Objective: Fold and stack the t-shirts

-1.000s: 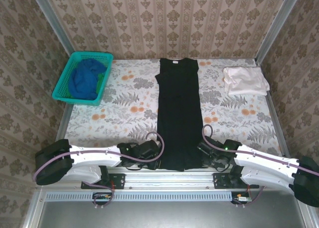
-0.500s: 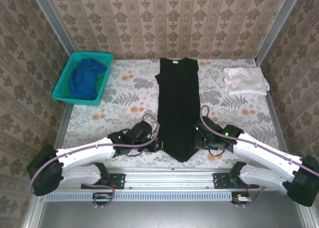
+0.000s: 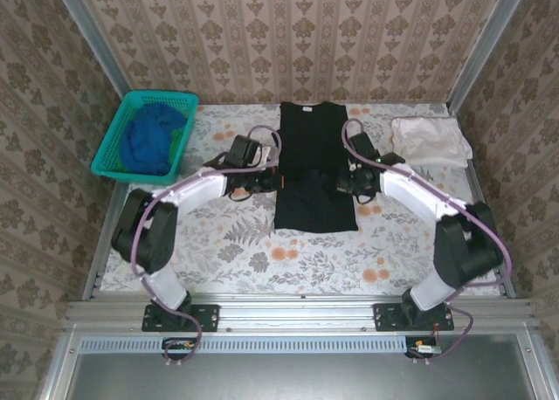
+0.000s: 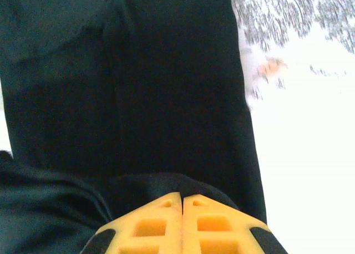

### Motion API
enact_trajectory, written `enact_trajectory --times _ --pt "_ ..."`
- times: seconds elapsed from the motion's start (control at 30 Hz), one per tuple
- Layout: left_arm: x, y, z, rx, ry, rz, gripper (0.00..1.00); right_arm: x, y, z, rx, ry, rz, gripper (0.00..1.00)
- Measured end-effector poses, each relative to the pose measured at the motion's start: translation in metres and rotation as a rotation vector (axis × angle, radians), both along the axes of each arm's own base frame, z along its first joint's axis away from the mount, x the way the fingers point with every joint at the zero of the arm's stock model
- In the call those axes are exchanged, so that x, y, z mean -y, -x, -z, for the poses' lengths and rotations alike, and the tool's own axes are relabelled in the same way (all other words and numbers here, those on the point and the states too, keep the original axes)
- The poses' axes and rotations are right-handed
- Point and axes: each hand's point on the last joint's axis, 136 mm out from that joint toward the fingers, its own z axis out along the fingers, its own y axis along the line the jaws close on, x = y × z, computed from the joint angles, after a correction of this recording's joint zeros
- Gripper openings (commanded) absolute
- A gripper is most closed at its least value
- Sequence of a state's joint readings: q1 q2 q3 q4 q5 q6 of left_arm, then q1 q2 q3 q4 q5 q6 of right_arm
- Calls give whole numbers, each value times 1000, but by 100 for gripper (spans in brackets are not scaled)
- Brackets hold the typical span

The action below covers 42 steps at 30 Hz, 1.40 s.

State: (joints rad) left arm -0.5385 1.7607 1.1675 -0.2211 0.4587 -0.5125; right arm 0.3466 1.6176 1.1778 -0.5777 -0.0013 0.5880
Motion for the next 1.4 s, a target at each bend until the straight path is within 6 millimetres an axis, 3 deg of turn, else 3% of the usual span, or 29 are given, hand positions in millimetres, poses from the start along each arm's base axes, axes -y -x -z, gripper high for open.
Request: enact_trajectory --times 0.3,0.5,0.57,0.63,0.67,0.73,0.8,0.83,0.9,1.1,1.23,1.4 --pt "-2 -42 31 -91 -19 7 0 5 -60 27 -46 -16 -26 0" --pt "-6 -62 34 -122 -16 -4 0 16 -65 43 -85 -16 -14 0" --pt "-9 -71 34 -125 -11 -16 11 21 -67 42 -83 -17 -6 1" --pt "-12 -80 35 -125 -10 -24 13 26 -72 41 -79 -23 4 8" --pt "-14 -82 37 -129 -12 -28 17 29 -75 40 -77 -28 7 9" --pt "-16 -86 40 -137 -14 -30 33 33 -81 39 -74 -34 16 16" --pt "-17 -89 44 -140 -19 -30 35 38 -82 41 -77 -31 20 21" --pt "-18 -91 45 -142 -21 -30 38 40 -82 41 -80 -31 25 26" --pt "-19 -94 44 -141 -21 -33 38 43 -81 40 -84 -25 22 47" --pt "-24 -103 29 -105 -25 -48 37 44 -81 27 -42 -9 19 42" --pt "-27 -98 15 -56 -46 -44 28 21 -67 12 -3 -12 -37 37" --pt "7 -78 10 -19 -6 66 23 -6 -64 26 -21 -31 -98 32"
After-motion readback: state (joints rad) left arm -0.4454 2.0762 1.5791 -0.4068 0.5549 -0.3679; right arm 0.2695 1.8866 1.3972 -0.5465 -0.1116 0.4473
